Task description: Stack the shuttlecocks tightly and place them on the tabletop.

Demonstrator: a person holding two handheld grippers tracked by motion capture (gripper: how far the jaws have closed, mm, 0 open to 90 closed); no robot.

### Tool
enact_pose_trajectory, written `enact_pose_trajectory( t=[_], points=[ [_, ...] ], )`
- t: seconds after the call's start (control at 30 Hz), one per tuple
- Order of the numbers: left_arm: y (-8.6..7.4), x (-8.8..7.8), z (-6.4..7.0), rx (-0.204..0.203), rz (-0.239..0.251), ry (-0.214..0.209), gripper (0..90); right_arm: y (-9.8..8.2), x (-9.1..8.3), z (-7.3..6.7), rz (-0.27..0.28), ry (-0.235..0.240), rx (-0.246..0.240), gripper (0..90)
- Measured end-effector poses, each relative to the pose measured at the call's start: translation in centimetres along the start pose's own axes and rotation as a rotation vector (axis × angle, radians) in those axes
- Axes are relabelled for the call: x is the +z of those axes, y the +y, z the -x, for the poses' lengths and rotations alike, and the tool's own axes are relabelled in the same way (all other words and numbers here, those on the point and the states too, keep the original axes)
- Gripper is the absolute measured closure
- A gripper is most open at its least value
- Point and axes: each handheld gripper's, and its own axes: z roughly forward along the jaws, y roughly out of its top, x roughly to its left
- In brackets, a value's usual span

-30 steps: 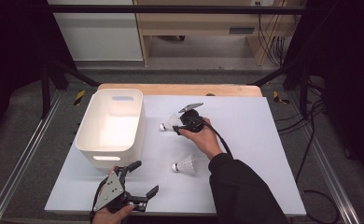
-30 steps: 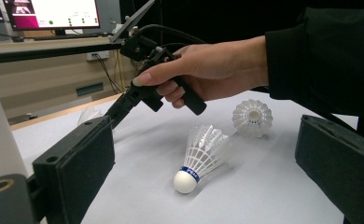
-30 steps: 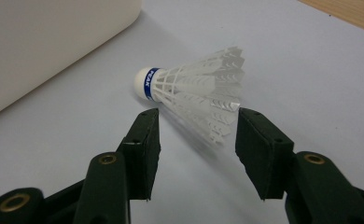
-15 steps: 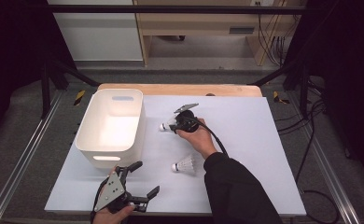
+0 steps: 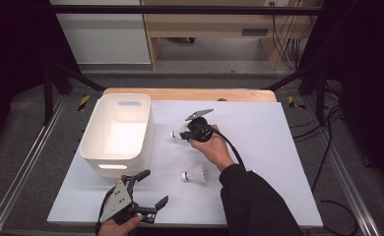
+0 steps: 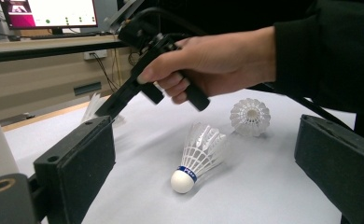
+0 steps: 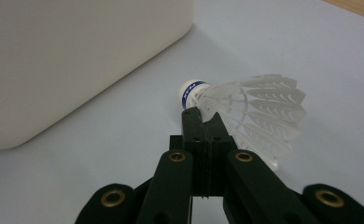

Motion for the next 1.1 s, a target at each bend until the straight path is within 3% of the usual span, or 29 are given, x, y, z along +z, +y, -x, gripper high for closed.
enact_pose_trajectory(
  t=[0.27, 0.43, 0.47, 0.63, 0.83, 1.1],
  points=[
    [0.0, 0.0, 0.0, -0.001, -0.006, 0.003, 4.9, -1.2, -4.0, -0.1, -0.003, 0.011, 0.004, 90.0],
    [-0.1, -0.1, -0.1, -0.003, -0.01, 0.01, 5.0, -3.4, -7.3, -0.2, -0.01, 0.013, -0.007, 90.0],
    [-0.1, -0.1, -0.1, -0.003, -0.01, 0.01, 5.0, -3.4, -7.3, -0.2, -0.01, 0.013, -0.007, 90.0],
    [-0.1, 0.0, -0.2, -0.011, -0.016, 0.015, 5.1, -6.1, -10.3, 0.0, 0.004, 0.012, 0.012, 90.0],
    [-0.2, 0.1, -0.3, -0.015, -0.023, 0.022, 5.3, -8.1, -12.0, 0.1, -0.001, 0.02, 0.03, 90.0],
    [-0.3, 0.1, -0.3, -0.019, -0.031, 0.022, 5.3, -9.7, -12.4, -0.5, -0.033, 0.037, 0.02, 90.0]
  ],
)
